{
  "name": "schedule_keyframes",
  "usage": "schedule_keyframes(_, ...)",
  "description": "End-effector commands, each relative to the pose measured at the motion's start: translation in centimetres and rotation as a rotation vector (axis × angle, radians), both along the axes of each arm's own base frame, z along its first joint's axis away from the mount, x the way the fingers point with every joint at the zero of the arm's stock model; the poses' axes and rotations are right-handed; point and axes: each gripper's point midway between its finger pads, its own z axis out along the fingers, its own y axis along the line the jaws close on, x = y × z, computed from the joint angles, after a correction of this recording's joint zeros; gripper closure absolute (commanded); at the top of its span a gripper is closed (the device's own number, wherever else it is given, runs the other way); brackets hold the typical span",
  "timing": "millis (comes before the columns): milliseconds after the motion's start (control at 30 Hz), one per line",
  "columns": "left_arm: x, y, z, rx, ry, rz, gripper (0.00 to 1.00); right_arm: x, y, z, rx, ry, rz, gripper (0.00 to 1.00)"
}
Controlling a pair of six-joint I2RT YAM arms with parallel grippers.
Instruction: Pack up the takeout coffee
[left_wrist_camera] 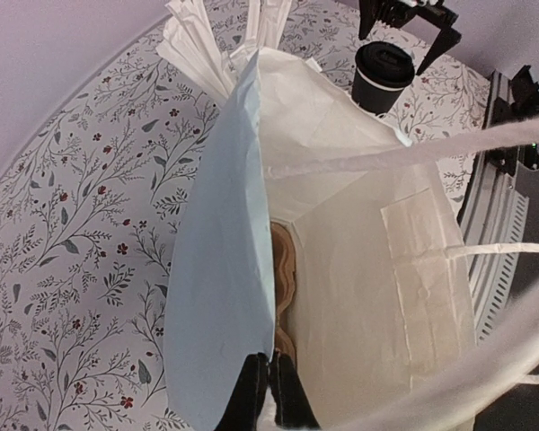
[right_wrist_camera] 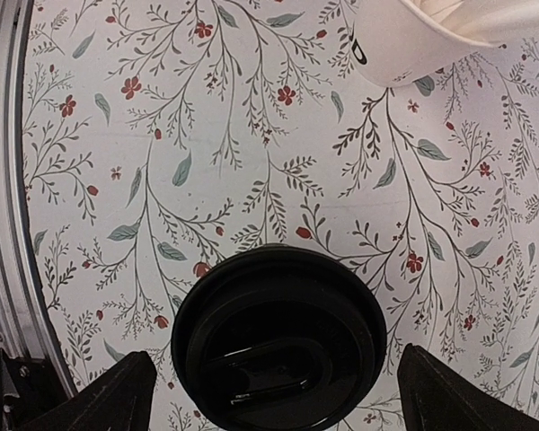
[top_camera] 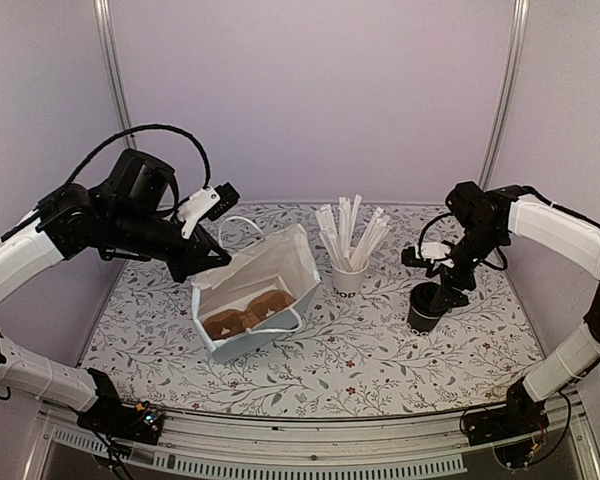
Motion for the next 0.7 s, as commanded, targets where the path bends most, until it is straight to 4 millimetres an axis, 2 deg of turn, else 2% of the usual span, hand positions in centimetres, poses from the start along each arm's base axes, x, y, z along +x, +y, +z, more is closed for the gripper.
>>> schedule_keyframes(0, -0.3, -0.6, -0.5, 0.001, 0.013, -0.026, 1.0, -0.2, 0.2, -0.7, -0.014, 0.041, 0.026, 0.04)
schedule_keyframes(200, -0.3, -0.6, -0.7, 0.004, 0.015, -0.025, 1.0, 0.2, 0.3, -1.4, -0.022, 0.049, 0.015, 0.07)
schedule_keyframes(433, -0.3, -0.7, -0.7, 0.003, 0.012, -0.028, 1.0, -0.2, -0.1, -2.1, -0.045, 0.08, 0.009, 0.19)
schedule_keyframes(533, -0.3, -0.8, -0.6, -0.002, 0.011, -0.034, 1.0, -0.2, -0.3, -1.9, -0.055, 0.063, 0.002, 0.23)
schedule_keyframes(667, -0.5, -1.2, -0.1, -0.022, 0.013, -0.05, 1.0, -0.4, 0.1, -0.3, -0.044, 0.015, 0.005, 0.29)
